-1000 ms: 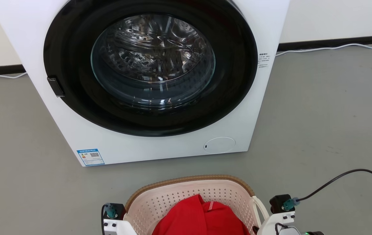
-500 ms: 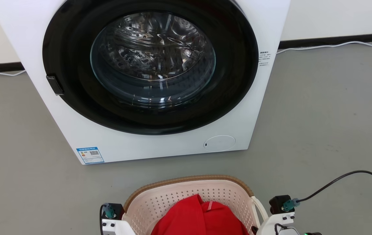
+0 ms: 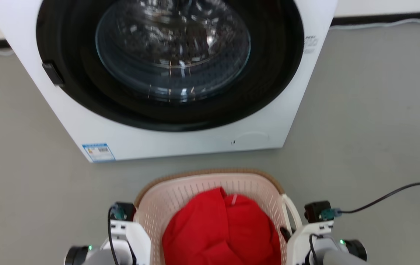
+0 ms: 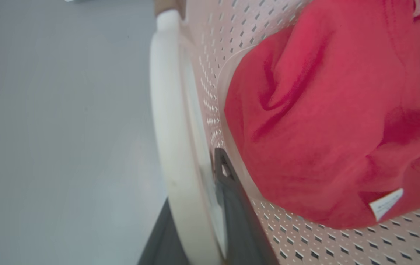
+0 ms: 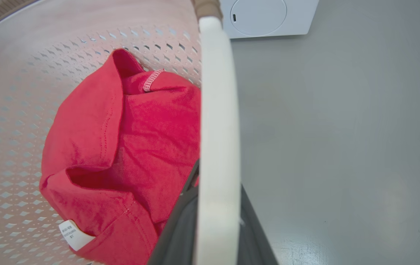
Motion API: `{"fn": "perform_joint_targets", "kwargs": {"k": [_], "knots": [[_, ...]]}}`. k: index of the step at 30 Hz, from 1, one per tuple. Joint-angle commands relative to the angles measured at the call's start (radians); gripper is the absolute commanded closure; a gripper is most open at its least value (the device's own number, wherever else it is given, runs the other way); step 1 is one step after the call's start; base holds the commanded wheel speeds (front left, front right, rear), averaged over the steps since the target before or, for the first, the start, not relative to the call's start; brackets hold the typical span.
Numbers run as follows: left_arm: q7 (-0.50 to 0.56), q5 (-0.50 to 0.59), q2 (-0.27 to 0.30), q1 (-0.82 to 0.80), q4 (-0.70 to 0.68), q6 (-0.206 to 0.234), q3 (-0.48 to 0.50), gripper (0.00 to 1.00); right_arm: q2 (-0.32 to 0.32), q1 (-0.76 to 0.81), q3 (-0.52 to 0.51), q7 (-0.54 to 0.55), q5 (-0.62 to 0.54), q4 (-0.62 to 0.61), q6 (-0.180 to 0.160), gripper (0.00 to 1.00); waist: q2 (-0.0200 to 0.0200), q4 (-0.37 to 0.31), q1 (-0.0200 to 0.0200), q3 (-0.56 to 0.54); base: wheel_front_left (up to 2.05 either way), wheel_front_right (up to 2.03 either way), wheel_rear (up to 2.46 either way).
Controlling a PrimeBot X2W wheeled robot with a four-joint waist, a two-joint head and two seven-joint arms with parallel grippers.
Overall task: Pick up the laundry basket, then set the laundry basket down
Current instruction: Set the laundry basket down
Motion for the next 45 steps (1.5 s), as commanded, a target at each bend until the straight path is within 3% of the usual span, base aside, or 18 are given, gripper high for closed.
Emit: {"fn": "perform_joint_targets", "kwargs": {"k": [1, 13, 24, 31, 45], "knots": [[-0.014, 0.009, 0.034, -0.050, -0.007, 0.012, 0.017, 1.00, 0.016, -0.038, 0.016, -0.043, -0.002, -0.034, 0.018, 1.00, 0.0000, 0.006, 0.0001, 0.048, 0.00, 0.00, 0.00], [-0.079, 0.021, 0.061, -0.172, -0.016, 0.060, 0.009, 1.00, 0.016, -0.146, 0.027, -0.131, -0.002, -0.034, 0.018, 1.00, 0.0000, 0.022, 0.0001, 0.289, 0.00, 0.00, 0.00], [-0.185, 0.038, 0.049, -0.315, -0.031, 0.120, -0.002, 1.00, 0.016, -0.297, -0.001, -0.166, -0.037, 0.020, 0.018, 1.00, 0.0000, 0.062, 0.0001, 0.525, 0.00, 0.00, 0.00], [-0.255, 0.040, 0.062, -0.370, -0.028, 0.146, -0.003, 1.00, 0.016, -0.364, -0.084, -0.167, -0.114, 0.019, 0.018, 1.00, 0.0000, 0.072, 0.0001, 0.612, 0.00, 0.00, 0.00], [-0.319, 0.048, 0.085, -0.441, -0.020, 0.157, -0.021, 1.00, 0.016, -0.302, -0.277, -0.167, -0.296, -0.057, 0.018, 1.00, 0.0000, 0.064, 0.0001, 0.691, 0.00, 0.00, 0.00]]}}
